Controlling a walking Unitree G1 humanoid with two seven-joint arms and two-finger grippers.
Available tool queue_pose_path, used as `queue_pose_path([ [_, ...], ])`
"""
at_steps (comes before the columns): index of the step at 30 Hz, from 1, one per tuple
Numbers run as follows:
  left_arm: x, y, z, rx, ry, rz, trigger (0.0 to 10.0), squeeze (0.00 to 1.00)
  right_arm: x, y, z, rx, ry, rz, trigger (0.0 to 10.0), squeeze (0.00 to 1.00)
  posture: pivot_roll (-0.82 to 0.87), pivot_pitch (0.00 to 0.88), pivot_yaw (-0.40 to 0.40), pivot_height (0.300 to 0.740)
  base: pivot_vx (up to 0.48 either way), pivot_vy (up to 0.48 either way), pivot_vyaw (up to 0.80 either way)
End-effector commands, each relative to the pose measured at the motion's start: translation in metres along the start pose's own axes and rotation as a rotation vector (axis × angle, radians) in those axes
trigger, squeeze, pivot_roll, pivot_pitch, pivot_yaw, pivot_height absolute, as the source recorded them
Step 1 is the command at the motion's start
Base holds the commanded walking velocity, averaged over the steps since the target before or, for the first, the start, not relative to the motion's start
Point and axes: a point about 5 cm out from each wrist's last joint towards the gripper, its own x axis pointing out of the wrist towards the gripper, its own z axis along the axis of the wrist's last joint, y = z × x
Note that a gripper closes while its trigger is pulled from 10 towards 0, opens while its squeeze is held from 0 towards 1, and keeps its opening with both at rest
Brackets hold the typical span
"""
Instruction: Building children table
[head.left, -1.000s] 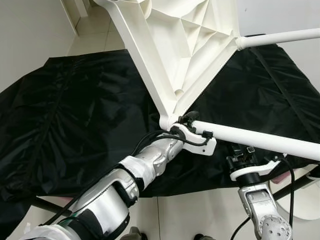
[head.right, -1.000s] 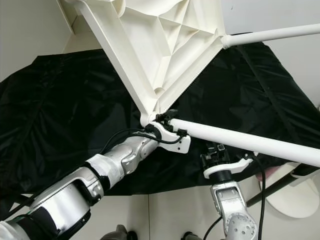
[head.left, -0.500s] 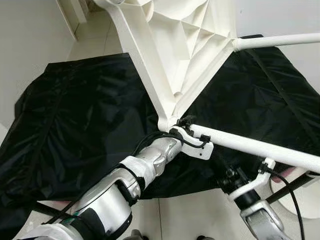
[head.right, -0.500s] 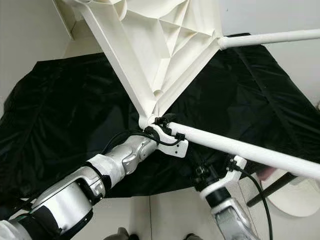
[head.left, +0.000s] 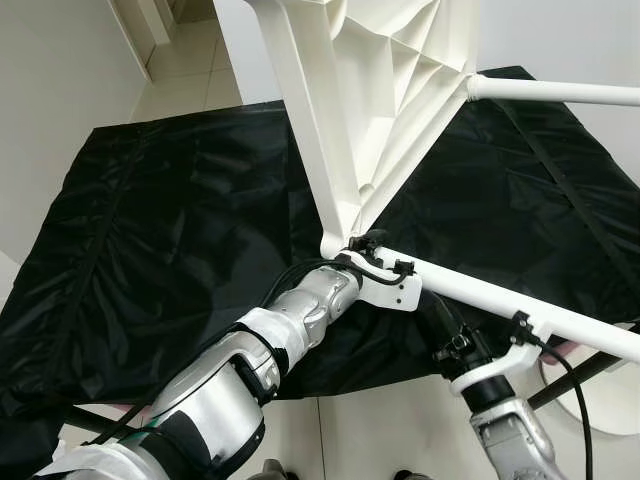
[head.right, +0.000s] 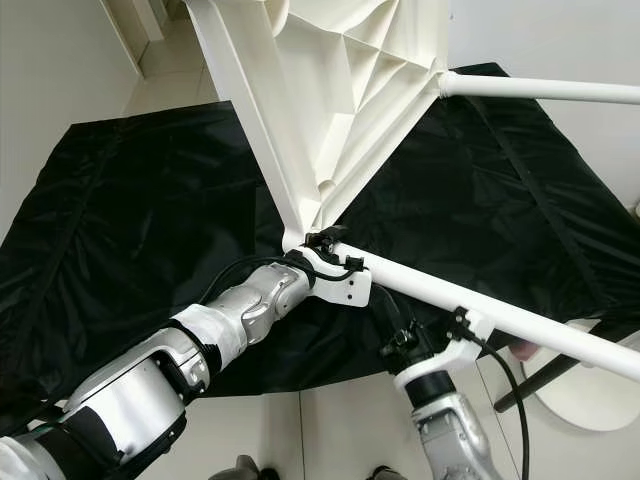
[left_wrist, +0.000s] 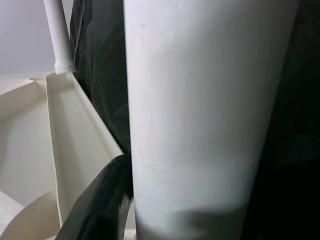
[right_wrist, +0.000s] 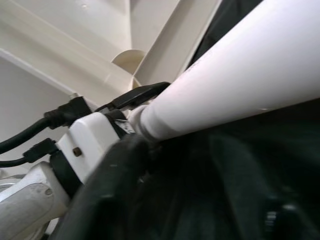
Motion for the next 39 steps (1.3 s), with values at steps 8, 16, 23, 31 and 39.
queue_pose_path([
  [8,-0.005,-0.022,-0.020,0.018,0.074,-0.123,10.0,0.00,0.010,0.005,0.008,0.034,-0.155,-0.107,10.0,0.36,0.08,0.096,0.173,0.740,0.000,0.000,0.00],
  [16,-0.005,-0.022,-0.021,0.025,0.072,-0.125,10.0,0.00,0.019,-0.006,0.027,0.104,-0.311,-0.202,10.0,0.00,0.08,0.094,0.170,0.740,0.000,0.000,0.00],
  [23,-0.005,-0.024,-0.020,0.029,0.070,-0.130,10.0,0.00,0.028,-0.018,0.044,0.208,-0.437,-0.310,0.0,0.00,0.09,0.096,0.163,0.740,0.000,0.000,0.00],
  [31,-0.009,-0.031,-0.019,0.003,0.048,-0.172,10.0,0.10,0.036,-0.028,0.051,0.287,-0.458,-0.308,0.0,0.00,0.10,0.102,0.145,0.740,0.000,0.000,0.00],
  [39,-0.014,-0.042,-0.017,0.021,0.002,-0.255,10.0,0.07,0.054,-0.036,0.056,0.322,-0.416,-0.274,0.0,0.00,0.11,0.102,0.132,0.740,0.000,0.000,0.00],
])
